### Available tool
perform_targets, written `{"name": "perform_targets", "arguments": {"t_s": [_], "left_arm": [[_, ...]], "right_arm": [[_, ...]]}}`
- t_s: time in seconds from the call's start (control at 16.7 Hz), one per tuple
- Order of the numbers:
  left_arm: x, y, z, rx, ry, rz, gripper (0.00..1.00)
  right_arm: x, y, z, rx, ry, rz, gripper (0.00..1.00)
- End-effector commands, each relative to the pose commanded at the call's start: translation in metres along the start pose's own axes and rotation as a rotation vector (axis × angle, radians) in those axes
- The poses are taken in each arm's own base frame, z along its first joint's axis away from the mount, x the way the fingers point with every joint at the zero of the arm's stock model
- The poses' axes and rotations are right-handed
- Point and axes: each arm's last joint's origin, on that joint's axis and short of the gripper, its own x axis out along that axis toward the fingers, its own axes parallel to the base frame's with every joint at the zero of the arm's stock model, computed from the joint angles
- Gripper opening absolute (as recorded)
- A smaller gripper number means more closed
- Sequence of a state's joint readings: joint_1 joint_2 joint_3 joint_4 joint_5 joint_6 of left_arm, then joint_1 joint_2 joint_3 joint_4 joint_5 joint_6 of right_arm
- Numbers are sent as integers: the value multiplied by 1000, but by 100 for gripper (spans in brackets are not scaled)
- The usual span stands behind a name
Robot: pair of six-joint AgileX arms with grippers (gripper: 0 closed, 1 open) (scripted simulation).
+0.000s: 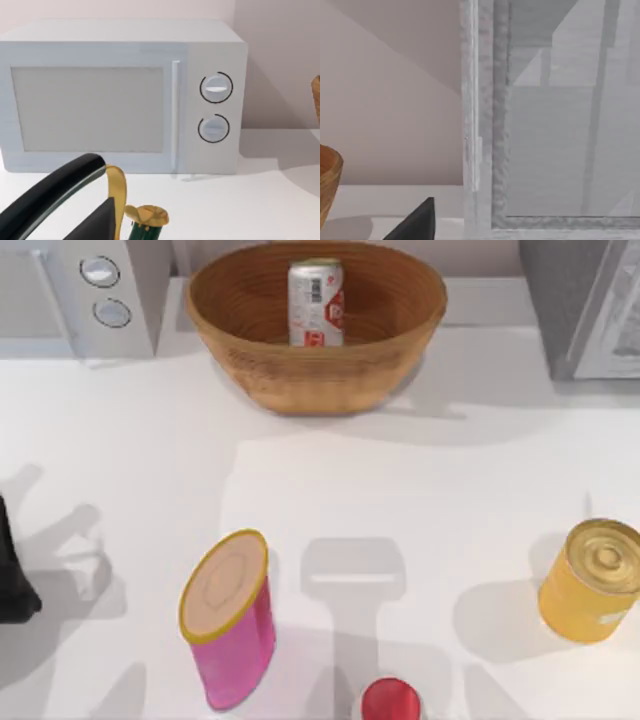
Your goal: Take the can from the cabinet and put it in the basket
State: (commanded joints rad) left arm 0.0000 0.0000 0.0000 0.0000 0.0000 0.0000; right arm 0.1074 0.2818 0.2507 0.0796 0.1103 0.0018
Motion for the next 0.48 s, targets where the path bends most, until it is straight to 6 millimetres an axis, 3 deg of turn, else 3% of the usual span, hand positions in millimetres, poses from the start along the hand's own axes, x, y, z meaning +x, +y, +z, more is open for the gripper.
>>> {"name": "perform_targets", "arguments": {"t_s": [0.24, 0.48], "left_arm": [[0, 0, 0, 0, 0, 0, 100], [0, 0, 0, 0, 0, 0, 100]], "right_arm": [[-14, -8, -55, -2, 37, 1, 100], [-15, -10, -70, -2, 49, 2, 100]]}}
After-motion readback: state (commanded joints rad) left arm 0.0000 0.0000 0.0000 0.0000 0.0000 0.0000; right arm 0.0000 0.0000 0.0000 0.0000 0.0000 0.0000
